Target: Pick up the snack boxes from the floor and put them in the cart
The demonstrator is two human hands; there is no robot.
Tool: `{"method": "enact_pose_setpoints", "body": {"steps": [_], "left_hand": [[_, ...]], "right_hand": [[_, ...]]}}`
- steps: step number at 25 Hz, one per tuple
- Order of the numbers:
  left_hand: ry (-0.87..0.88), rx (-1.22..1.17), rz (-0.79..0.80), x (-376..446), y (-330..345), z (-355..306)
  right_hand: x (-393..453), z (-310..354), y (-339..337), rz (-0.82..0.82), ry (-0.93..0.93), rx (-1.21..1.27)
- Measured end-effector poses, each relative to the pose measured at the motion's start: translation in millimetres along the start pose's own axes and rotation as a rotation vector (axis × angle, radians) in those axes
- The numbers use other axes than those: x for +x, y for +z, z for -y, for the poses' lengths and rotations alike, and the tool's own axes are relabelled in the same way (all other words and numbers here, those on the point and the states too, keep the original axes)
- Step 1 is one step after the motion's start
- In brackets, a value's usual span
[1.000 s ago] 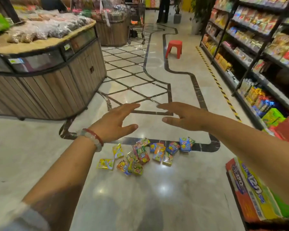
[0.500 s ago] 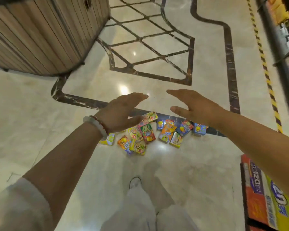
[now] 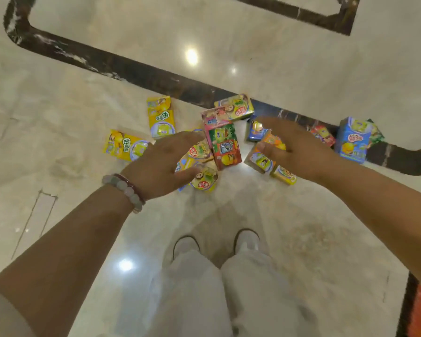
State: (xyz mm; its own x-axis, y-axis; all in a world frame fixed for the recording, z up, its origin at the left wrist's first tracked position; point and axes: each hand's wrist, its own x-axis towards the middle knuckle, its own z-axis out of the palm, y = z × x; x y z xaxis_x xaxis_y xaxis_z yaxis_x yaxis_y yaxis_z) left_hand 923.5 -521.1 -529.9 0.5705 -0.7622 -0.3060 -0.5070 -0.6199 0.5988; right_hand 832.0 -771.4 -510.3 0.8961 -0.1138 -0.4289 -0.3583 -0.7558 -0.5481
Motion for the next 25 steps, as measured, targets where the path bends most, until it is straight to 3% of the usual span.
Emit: {"method": "enact_pose_setpoints", "body": {"steps": [6, 11, 15, 21, 25], "left_hand": [[-0.045, 0.007, 0.005, 48.0, 126.3, 104.6], [-0.180, 0.028, 0.013, 83.3, 166.0, 162.9], [-0.295, -0.067, 0.063, 91.3, 177.6, 168.9], [-0.568, -0.202, -0.058, 93.1, 203.6, 167.5], [-0.700, -0.254, -0.024, 95.2, 206.7, 164.8]], "right_hand": [[85.1, -100.0, 119.9, 0.021, -0.033, -0.016], [153.4, -138.8, 163.8, -0.091, -0.022, -0.007], [170.1, -144.9, 177.4, -0.083, 0.034, 0.073], [173.2, -151.3, 210.2, -0.048, 0.149, 0.220], [176.7, -159.0, 221.3, -0.055, 0.218, 0.334]]}}
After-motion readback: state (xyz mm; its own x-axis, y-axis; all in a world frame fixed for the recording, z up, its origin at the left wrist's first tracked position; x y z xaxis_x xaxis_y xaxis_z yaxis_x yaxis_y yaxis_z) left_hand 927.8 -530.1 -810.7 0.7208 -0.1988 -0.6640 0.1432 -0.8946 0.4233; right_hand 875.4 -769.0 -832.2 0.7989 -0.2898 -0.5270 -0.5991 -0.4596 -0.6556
